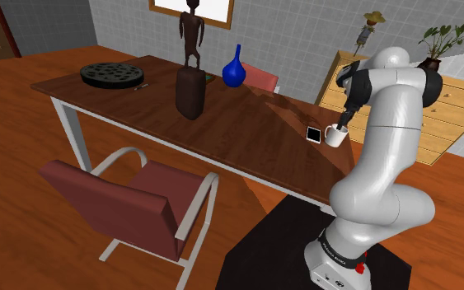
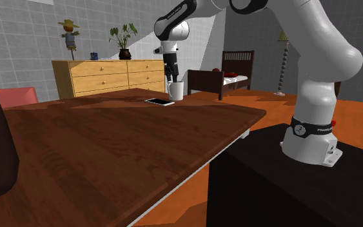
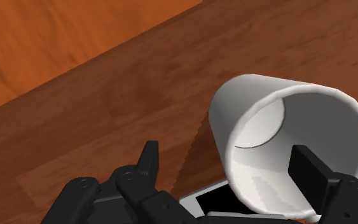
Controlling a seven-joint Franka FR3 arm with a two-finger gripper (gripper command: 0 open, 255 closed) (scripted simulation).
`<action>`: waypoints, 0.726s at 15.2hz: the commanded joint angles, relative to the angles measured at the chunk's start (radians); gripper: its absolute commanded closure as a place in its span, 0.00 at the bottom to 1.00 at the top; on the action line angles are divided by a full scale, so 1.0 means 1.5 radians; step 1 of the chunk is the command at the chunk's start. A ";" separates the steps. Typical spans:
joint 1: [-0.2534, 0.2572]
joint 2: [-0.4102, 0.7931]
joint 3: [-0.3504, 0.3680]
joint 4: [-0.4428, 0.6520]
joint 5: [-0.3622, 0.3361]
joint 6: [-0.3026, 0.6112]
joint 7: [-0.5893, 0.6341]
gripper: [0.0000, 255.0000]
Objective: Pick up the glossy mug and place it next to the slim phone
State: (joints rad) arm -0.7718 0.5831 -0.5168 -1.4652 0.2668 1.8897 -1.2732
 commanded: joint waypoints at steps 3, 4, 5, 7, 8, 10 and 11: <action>-0.004 -0.013 -0.005 0.058 -0.009 -0.068 0.008 0.00; -0.004 -0.013 -0.005 0.058 -0.009 -0.068 0.008 0.00; -0.004 -0.013 -0.005 0.057 -0.009 -0.068 0.008 0.00; -0.004 -0.013 -0.005 0.058 -0.009 -0.068 0.008 0.00; -0.004 -0.013 -0.005 0.058 -0.009 -0.068 0.008 0.00; -0.004 -0.013 -0.005 0.058 -0.009 -0.068 0.008 0.00; -0.004 -0.013 -0.005 0.057 -0.009 -0.068 0.008 0.00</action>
